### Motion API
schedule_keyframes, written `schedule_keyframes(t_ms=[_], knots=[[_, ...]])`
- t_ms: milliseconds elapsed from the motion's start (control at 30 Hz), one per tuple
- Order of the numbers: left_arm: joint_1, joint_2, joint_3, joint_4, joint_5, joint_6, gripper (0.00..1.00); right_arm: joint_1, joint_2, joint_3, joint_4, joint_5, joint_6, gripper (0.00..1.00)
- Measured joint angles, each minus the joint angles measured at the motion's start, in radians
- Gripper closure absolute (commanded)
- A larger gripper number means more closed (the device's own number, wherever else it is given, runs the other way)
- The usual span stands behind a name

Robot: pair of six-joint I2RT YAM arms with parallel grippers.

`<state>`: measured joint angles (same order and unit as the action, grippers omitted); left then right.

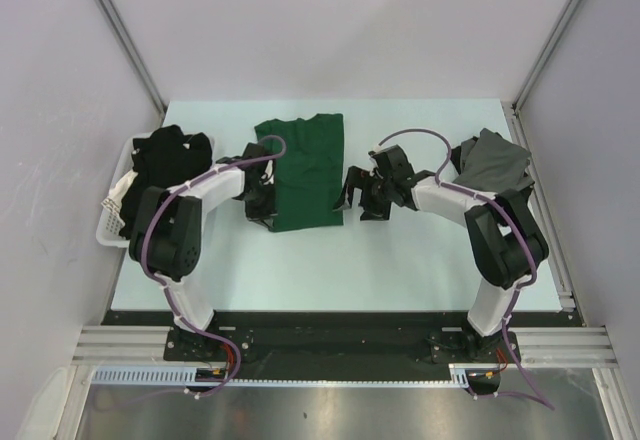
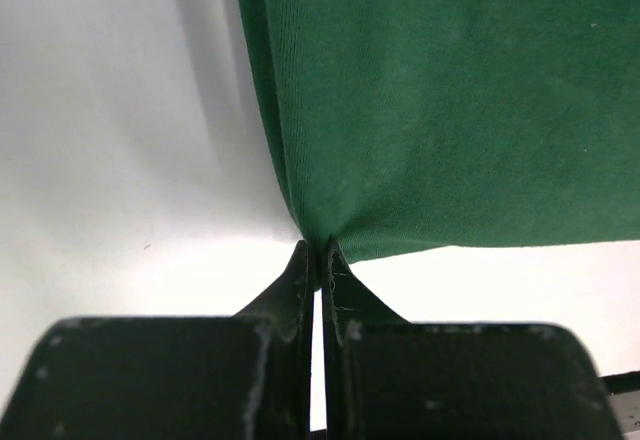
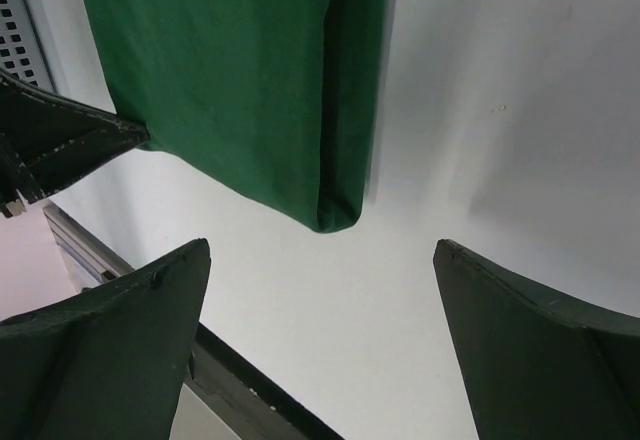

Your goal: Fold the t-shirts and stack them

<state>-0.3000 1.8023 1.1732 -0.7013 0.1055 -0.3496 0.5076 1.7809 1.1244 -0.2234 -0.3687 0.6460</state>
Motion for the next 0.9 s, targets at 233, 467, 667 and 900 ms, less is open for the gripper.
schedule_keyframes(t_ms=[233,467,667,900], knots=[[0.000,-0.017,0.016,-0.031,-0.014,0.011,1.00,0.016,0.044,-0.008,0.081,-0.006,0.032,0.00],[0.000,-0.018,0.032,-0.050,-0.024,0.013,1.00,0.067,0.080,-0.034,0.145,-0.011,0.062,0.04],[-0.001,-0.018,0.043,-0.068,-0.033,0.027,1.00,0.082,0.080,-0.074,0.235,-0.018,0.088,0.20],[-0.001,-0.018,0.047,-0.071,-0.035,0.037,1.00,0.079,0.086,-0.093,0.243,-0.017,0.090,0.42]])
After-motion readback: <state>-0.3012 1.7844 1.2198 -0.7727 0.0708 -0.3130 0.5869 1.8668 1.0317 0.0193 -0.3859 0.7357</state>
